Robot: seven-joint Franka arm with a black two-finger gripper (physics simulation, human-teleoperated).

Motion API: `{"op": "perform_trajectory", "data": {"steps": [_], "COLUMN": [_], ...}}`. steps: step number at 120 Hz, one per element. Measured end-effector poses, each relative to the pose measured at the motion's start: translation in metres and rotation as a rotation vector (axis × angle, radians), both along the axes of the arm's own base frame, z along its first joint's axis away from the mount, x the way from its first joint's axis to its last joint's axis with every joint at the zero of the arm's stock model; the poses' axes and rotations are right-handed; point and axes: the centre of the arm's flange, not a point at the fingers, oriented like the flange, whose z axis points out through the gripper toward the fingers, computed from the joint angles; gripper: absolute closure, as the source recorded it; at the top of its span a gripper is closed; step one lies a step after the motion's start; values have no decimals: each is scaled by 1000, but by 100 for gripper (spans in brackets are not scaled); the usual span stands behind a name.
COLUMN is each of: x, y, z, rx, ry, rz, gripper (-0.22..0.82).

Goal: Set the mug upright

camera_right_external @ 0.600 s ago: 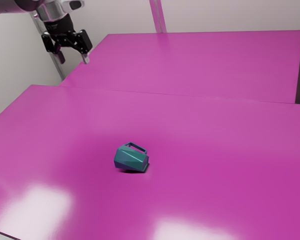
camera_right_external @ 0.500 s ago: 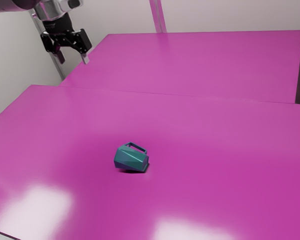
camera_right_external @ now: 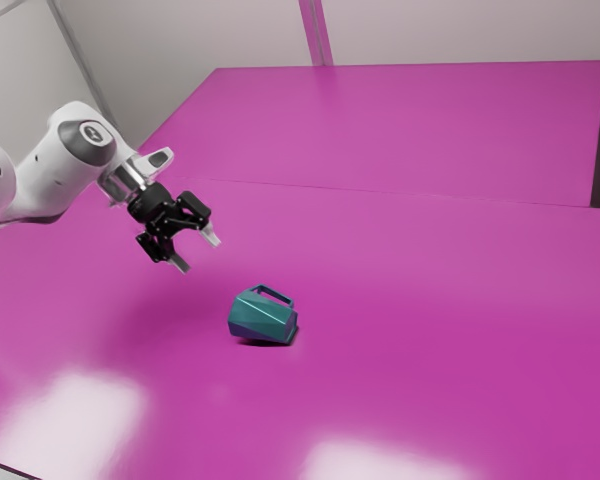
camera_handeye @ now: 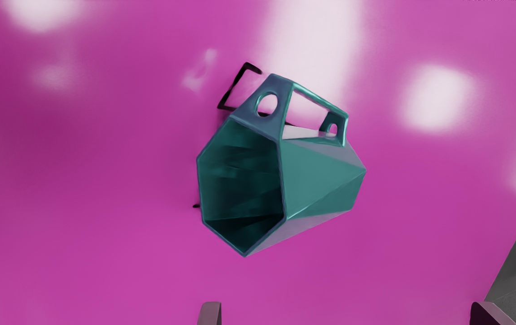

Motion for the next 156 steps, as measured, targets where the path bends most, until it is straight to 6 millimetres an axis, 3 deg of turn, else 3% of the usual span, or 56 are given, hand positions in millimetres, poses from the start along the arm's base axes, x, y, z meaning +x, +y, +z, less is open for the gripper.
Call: {"op": "perform_trajectory", "data": {"steps": [12,37,57,125,137,156], "x": [2,-7,-15,-35,-34,-33], "y": [4,-2,-8,-59,-63,-63], "z": [-44,-86,-88,-97,-96,-96], "rx": [-84,-203,-261,-373,-379,-380], "ry": [-20,-101,-186,-326,-347,-367], "rz": [34,50,23,-100,-104,-107], "gripper": [0,0,0,1,12,49]}}
